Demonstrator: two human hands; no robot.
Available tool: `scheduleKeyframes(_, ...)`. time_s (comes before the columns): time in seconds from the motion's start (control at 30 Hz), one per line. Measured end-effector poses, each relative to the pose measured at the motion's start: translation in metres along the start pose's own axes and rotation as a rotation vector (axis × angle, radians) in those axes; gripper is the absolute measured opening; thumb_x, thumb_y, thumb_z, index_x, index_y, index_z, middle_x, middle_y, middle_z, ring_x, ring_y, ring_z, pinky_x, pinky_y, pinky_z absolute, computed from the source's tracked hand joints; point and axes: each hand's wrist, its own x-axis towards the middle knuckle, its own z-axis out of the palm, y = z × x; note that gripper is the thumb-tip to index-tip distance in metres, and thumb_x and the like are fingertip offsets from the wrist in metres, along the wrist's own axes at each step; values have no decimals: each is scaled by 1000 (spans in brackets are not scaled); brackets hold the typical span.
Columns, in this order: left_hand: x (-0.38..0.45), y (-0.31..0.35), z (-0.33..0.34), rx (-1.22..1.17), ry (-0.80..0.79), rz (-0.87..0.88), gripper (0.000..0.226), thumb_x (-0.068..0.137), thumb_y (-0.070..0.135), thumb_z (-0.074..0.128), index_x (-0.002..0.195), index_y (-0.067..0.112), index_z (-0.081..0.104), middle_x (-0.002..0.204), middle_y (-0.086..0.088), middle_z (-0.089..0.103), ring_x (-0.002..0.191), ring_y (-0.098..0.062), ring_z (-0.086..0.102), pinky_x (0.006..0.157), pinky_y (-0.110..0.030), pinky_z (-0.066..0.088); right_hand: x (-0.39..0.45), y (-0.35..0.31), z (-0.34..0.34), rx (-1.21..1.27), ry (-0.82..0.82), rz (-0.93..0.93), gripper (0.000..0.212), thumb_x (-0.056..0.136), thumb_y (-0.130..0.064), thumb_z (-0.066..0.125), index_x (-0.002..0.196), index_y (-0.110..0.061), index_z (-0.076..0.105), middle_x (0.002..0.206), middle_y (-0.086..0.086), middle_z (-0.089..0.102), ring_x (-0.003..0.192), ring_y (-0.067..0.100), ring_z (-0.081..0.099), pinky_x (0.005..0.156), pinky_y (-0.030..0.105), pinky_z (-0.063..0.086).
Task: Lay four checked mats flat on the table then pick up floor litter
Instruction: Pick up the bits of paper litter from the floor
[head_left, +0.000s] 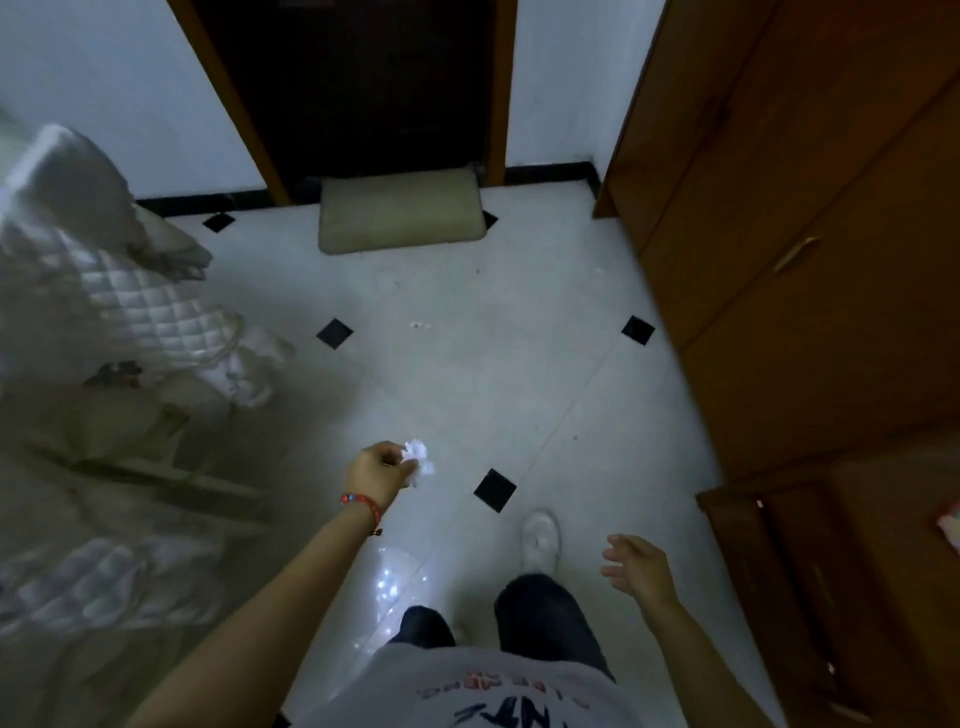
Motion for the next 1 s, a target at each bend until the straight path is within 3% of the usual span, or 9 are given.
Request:
scheduleKeyframes(0.1,44,33,17,-64,47,-16,20,75,-6,67,65,6,55,75,-11,55,67,-21,54,70,-35,56,54,-44,-5,-87,-28,19,26,94,-14,50,111,5,58,97,17,60,69,26,57,56,26,44)
scheduleKeyframes(0.2,74,55,29,-143,125,-101,29,76,-11,65,57,8,52,53,-5,53,40,-1,52,41,-10,48,100,-97,-10,-176,-52,30,26,94,-11,49,109,7,59,93,16,59,66,26,56,56,28,44)
scheduleKeyframes(0.27,88,63,32,-186,157,-170,35,76,-12,64,55,12,50,52,-4,52,40,-3,53,38,-9,46,126,-137,-10,-245,-72,18,25,93,-11,48,106,7,60,90,15,59,66,25,56,56,28,44)
scheduleKeyframes(0.4,115,73,29,-212,242,-291,21,76,-5,67,62,6,56,69,-10,57,65,-24,55,61,-26,57,175,-228,8,-337,-144,-60,24,93,-12,49,105,6,60,91,14,59,74,26,57,65,30,47)
scheduleKeyframes(0.43,120,73,27,-213,262,-322,20,76,-3,68,62,6,58,70,-11,58,67,-25,56,65,-30,57,186,-249,17,-360,-161,-81,24,93,-12,49,105,5,59,92,14,60,75,26,58,66,31,47)
scheduleKeyframes(0.53,135,69,21,-239,313,-396,27,76,-4,68,56,12,57,60,-7,55,62,-23,55,50,-20,55,212,-309,56,-409,-239,-145,21,93,-13,50,105,2,60,92,14,60,68,23,58,61,28,46)
scheduleKeyframes(0.67,172,56,8,-276,378,-531,15,74,-1,71,65,3,60,66,-11,58,64,-24,57,77,-42,57,245,-383,122,-437,-305,-229,21,93,-14,50,103,0,61,92,15,61,61,19,57,57,26,45)
scheduleKeyframes(0.8,235,53,-9,-332,403,-608,10,73,-1,72,78,-5,65,76,-15,62,71,-26,59,84,-52,54,276,-441,186,-456,-327,-257,15,93,-14,50,98,-5,60,83,11,61,55,16,57,54,24,43)
scheduleKeyframes(1.0,353,103,-56,-234,290,-554,31,74,4,72,52,19,56,33,10,56,54,-23,56,78,-45,56,307,-500,243,-538,-307,-186,12,93,-12,51,95,-3,59,91,15,61,62,22,58,57,28,45)
